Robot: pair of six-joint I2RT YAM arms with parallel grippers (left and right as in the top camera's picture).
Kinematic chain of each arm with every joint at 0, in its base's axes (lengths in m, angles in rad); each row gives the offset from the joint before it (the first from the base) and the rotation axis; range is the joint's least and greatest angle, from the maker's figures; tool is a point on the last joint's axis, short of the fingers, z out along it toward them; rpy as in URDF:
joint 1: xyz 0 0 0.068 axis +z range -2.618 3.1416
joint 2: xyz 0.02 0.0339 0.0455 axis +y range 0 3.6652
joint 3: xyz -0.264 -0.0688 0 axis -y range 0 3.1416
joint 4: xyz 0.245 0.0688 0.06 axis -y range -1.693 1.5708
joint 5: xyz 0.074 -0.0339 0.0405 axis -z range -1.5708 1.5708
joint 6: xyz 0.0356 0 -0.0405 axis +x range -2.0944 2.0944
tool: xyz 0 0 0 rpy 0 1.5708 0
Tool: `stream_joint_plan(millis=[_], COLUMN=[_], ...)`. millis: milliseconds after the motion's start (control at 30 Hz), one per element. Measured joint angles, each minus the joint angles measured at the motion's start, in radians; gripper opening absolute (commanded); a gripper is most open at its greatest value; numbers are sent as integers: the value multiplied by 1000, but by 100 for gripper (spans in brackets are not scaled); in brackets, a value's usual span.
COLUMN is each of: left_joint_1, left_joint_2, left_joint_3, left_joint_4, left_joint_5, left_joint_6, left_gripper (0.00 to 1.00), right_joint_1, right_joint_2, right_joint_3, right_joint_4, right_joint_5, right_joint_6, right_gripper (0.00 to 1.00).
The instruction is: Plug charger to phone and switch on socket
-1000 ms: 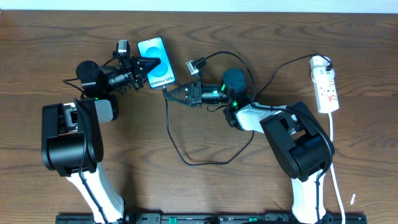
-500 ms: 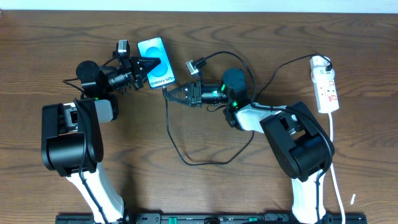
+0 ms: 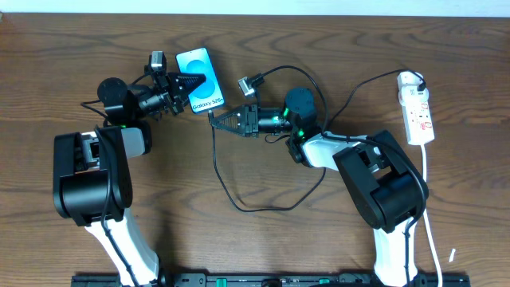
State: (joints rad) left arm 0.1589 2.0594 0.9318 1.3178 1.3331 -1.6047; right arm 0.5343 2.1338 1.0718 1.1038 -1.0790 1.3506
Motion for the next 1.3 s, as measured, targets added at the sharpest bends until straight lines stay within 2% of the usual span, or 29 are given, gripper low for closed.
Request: stream_joint_plan(millis=[633, 933, 1300], left_joint_1=[0, 0, 0], left_joint_2=[0, 0, 0], left_joint_3=[0, 0, 0], left_joint_4=[25, 25, 25], left_joint_5=[3, 2, 4], left_joint_6=[0, 0, 0], left_gripper=[7, 7, 7], right_joint_1=[0, 0, 0], right_joint_2=[0, 0, 0], right_joint_3=[0, 1, 1], right_joint_4=[38, -19, -10], right_joint_5=[6, 5, 13], right_joint_6=[-8, -11, -11], right_gripper=[1, 1, 1])
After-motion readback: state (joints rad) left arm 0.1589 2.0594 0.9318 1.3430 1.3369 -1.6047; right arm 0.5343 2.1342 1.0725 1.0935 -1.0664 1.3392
